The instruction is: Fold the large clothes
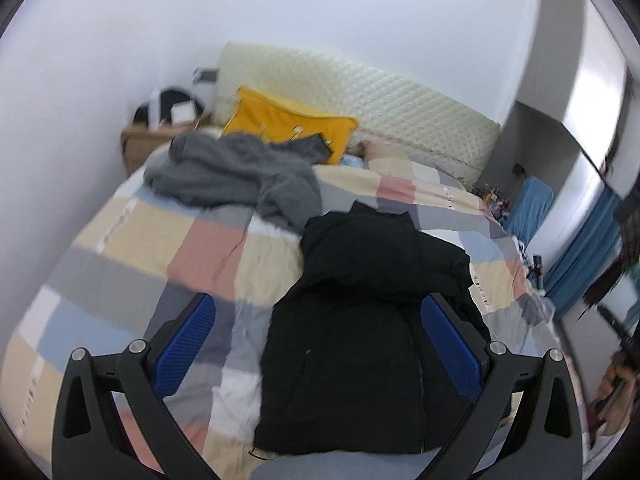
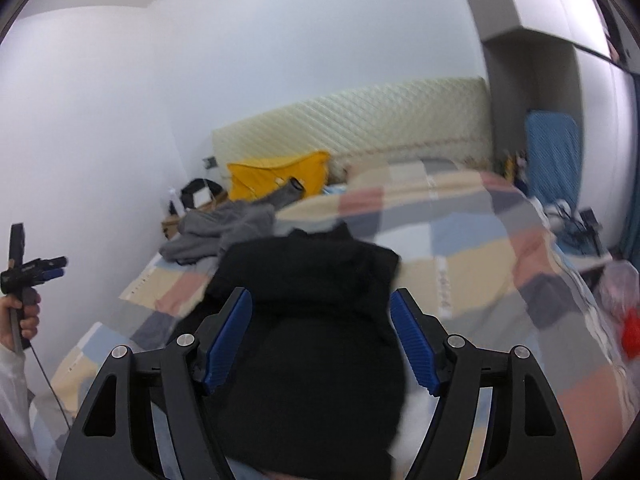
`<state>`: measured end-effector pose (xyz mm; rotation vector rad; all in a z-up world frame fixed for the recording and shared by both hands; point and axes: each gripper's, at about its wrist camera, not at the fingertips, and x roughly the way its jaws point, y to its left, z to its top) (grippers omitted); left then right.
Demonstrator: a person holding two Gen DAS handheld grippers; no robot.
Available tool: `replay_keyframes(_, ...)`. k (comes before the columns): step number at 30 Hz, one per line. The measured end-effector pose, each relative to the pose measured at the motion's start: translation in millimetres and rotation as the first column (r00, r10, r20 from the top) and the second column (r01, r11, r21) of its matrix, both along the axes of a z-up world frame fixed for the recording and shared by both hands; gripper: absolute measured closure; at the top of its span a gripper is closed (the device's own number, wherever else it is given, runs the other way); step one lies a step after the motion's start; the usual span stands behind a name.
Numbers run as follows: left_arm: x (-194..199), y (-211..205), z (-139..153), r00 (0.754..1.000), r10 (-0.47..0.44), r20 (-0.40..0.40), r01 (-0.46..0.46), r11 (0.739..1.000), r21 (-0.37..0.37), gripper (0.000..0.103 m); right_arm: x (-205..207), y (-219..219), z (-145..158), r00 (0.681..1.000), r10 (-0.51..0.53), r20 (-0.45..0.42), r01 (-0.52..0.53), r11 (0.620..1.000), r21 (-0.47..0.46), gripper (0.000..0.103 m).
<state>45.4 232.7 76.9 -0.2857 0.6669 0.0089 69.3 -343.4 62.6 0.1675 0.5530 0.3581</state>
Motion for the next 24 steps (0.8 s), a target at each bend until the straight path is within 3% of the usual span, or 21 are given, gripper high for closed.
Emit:
replay_keyframes(5,-8.5,57.1,-29.5,0.997,0.033,-0.071,-0.042,0.991,-0.124,0.001,1.4,-56.5,-27.0,0.992,-0.014,-0.122,0.015,1.000,0.002,0.032)
replay_keyframes(10,2.4,70.0,-96.0,0.990,-0.014,-0.138,-0.022,0.967,-0.256,0.002,14.7,-82.1,-79.0,0.966,0.015,-0.259,0.006,0.997,0.079,0.032)
replay_keyframes(17,25.0,37.9,-209.5,0.957,-0.166,-0.237,0.057,0.912,-0.407,0.008,34.4,-61.3,-195.6,0.880,0.143,-0.453,-0.042,0.973,0.226,0.032)
replay_keyframes(22,37.3,22.2,-268.1,0.925,-0.217,-0.311,0.048,0.880,-0.472,0.009,49.4,-45.1,-267.7,0.804,0.168,-0.570,-0.015,0.965,0.263,0.032)
replay_keyframes(24,41.8,17.9,-285.2,0.915,-0.218,-0.339,0.033,0.879,-0.476,0.009,54.4,-39.8,-291.0,0.772,0.190,-0.607,-0.004,0.956,0.294,0.032)
